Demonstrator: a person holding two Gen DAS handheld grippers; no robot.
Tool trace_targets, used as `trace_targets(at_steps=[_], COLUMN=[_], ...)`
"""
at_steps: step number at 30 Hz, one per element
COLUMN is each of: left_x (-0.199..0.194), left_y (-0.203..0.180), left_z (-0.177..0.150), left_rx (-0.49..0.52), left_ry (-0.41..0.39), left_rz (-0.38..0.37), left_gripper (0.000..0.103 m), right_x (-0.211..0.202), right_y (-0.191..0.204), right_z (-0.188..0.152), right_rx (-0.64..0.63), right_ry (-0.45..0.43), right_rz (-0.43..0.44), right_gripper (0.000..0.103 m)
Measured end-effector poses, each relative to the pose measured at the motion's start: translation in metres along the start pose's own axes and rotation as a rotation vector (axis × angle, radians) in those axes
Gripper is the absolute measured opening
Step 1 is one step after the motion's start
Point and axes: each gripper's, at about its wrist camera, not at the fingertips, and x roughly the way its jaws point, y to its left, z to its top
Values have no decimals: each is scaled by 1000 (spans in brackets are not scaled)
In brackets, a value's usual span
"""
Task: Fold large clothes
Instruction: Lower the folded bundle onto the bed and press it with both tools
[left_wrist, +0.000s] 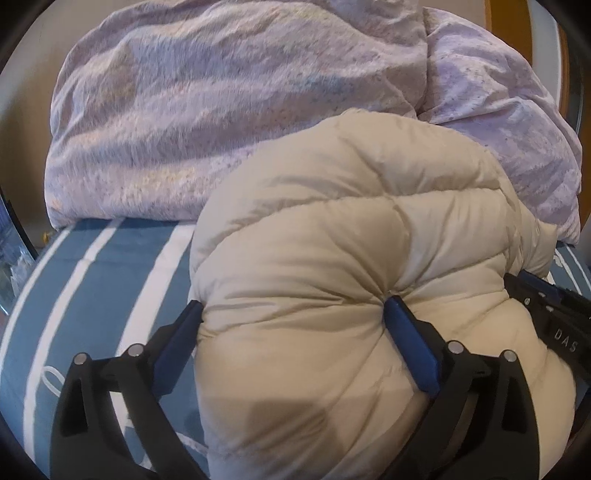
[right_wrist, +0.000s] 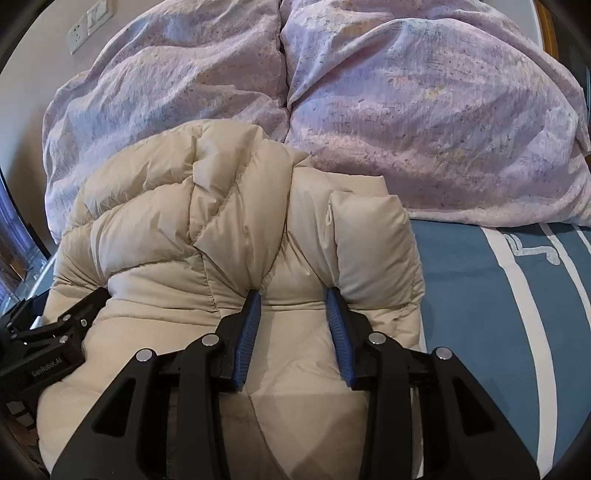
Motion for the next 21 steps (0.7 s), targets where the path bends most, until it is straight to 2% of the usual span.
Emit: trace_targets(at_steps=[7,21], left_x=[5,17], left_y=[-6,-7], left_z=[-3,0], left_rx=[22,15], left_ry=[-12,25], left_rz=[47,53], left_gripper=[101,101], right_x=[2,5], right_y=[4,5], right_z=[-1,-3], right_rx=[-13,-19], right_ry=[-16,-20], right_rz=[-24,-39], right_gripper=[40,41])
